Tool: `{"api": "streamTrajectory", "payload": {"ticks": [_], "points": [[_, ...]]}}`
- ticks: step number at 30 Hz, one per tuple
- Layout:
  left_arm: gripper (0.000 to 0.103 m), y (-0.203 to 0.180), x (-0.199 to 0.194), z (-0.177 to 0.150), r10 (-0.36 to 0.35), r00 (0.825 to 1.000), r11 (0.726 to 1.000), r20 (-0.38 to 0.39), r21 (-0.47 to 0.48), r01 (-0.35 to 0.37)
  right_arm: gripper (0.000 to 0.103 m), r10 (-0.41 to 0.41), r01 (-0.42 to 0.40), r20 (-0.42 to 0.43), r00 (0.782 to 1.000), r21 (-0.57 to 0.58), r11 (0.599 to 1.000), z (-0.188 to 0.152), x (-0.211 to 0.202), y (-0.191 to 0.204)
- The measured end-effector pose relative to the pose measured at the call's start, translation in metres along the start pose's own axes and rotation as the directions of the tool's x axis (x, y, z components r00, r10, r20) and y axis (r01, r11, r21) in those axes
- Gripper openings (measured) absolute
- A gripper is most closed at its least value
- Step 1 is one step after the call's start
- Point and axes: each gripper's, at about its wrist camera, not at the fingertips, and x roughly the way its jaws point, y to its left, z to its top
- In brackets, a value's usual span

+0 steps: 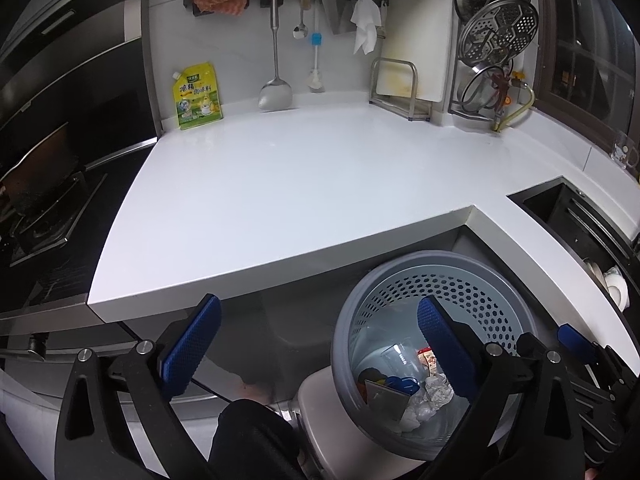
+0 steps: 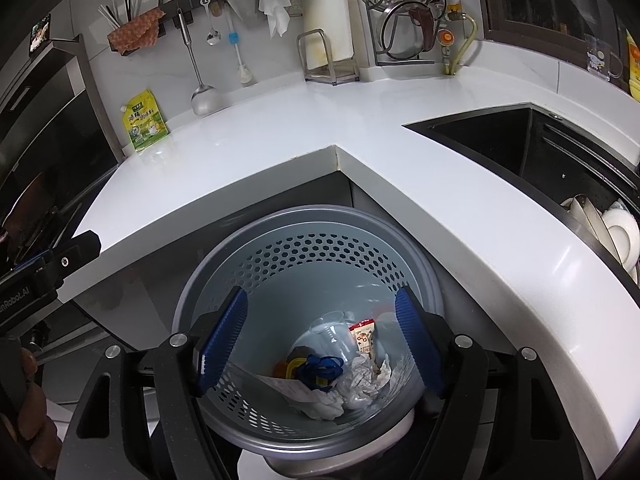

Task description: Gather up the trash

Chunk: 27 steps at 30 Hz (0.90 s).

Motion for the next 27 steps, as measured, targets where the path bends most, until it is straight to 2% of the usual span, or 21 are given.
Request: {"api": "streamTrajectory", "payload": {"ticks": [27], "points": [[0.097, -0.005, -0.007, -0.006, 0.037, 0.999, 0.999, 0.009, 0.025, -0.037, 0.075, -0.003, 0.003, 0.019, 1.0, -0.007, 1.0, -0.004, -0.011, 0.008]]}}
